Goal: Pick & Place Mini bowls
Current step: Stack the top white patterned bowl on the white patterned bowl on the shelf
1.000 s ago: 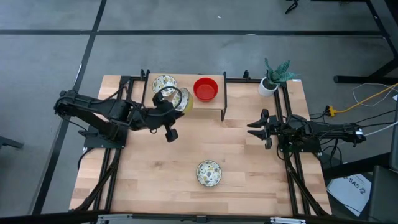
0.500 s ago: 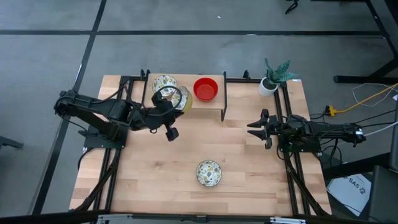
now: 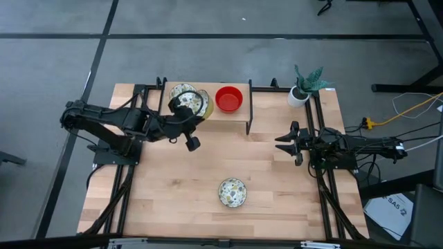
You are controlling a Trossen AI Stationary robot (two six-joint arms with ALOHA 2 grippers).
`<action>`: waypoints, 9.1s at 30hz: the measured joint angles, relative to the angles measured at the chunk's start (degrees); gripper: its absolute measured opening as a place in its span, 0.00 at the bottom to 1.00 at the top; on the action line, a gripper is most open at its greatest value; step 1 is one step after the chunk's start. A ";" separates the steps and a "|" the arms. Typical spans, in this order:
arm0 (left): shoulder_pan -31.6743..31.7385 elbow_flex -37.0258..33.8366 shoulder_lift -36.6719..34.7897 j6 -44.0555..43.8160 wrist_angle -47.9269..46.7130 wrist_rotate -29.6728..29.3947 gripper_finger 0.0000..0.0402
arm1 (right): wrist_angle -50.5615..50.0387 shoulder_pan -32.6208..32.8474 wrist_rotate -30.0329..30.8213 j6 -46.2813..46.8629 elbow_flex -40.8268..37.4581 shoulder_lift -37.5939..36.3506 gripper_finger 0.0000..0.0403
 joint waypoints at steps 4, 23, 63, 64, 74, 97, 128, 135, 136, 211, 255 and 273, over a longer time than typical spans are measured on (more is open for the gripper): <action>-0.04 0.00 0.02 1.34 0.02 0.37 0.01 | 0.00 -0.02 -0.02 0.00 0.00 0.00 0.35; -0.02 0.00 -0.17 1.51 0.00 0.23 0.01 | 0.00 -0.01 -0.02 0.00 0.00 0.00 0.35; 8.58 11.54 0.57 16.51 0.12 -1.68 0.01 | 0.00 0.00 -0.01 0.02 0.00 0.00 0.35; 8.82 11.87 0.72 16.53 0.16 -1.77 0.01 | 0.00 -0.01 0.00 0.02 0.00 0.00 0.35; 11.60 14.83 6.08 12.39 -8.55 -3.99 0.01 | 0.00 0.00 -0.02 0.02 0.00 0.00 0.35; 21.79 42.45 21.44 -1.71 -46.80 11.58 0.01 | 0.00 0.00 -0.01 0.01 0.00 0.00 0.35; 30.43 42.23 21.14 17.35 -48.70 25.40 0.01 | 0.00 0.00 -0.02 0.02 0.00 0.00 0.35; 30.55 42.21 21.12 20.99 -48.68 27.63 0.01 | 0.00 -0.02 -0.01 0.00 0.00 0.00 0.35; 30.57 42.21 21.10 21.04 -48.68 26.76 0.01 | 0.00 -0.02 0.00 0.00 0.00 0.00 0.35; 26.41 26.75 14.77 25.99 -43.58 14.43 0.01 | 0.00 -0.02 0.00 0.00 0.00 0.00 0.35; 28.81 18.32 18.34 18.63 -41.92 17.20 0.01 | 0.00 -0.02 -0.02 0.02 0.00 0.00 0.35; 30.60 17.77 18.68 9.43 -36.40 18.01 0.04 | 0.00 -0.02 -0.01 0.00 0.00 0.00 0.35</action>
